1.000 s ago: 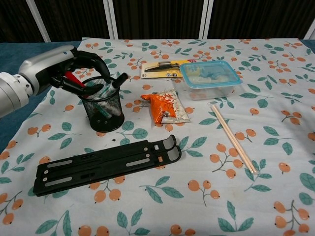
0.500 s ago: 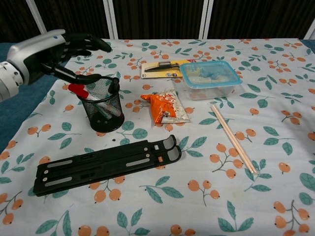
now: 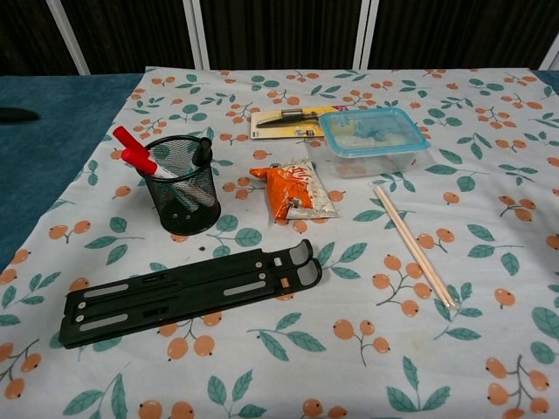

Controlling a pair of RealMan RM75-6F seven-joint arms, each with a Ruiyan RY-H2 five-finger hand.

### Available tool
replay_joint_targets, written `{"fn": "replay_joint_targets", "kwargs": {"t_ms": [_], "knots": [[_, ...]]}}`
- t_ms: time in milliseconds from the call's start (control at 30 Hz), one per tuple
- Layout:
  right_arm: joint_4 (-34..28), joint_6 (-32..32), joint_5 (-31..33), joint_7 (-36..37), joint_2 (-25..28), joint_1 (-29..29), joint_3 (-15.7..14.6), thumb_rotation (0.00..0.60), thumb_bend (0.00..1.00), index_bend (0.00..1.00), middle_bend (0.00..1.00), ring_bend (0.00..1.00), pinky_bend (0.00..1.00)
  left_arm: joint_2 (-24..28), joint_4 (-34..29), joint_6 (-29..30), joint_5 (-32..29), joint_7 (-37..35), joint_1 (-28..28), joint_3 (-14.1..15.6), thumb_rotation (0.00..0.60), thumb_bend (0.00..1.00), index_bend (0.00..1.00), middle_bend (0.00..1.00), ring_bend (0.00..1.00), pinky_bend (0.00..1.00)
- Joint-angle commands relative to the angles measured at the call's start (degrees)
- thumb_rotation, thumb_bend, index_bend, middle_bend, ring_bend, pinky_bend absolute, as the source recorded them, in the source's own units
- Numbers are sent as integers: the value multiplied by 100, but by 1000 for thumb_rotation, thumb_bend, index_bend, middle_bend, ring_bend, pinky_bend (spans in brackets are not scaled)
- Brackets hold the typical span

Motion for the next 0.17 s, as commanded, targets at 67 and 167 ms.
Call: {"fn": "replay_joint_targets", "kwargs": {"t_ms": [67, 167], "knots": [[21, 21, -39, -20, -3, -2, -13, 600, 162, 0, 0, 0, 182, 387, -180, 658, -20, 666, 794, 406, 600, 60, 0, 0, 0, 0], [31, 37, -47, -26, -6, -6, -14, 600, 163, 0, 0, 0, 181, 428, -122, 755, -45, 898, 977, 496, 600, 60, 0, 0, 0, 0]]}}
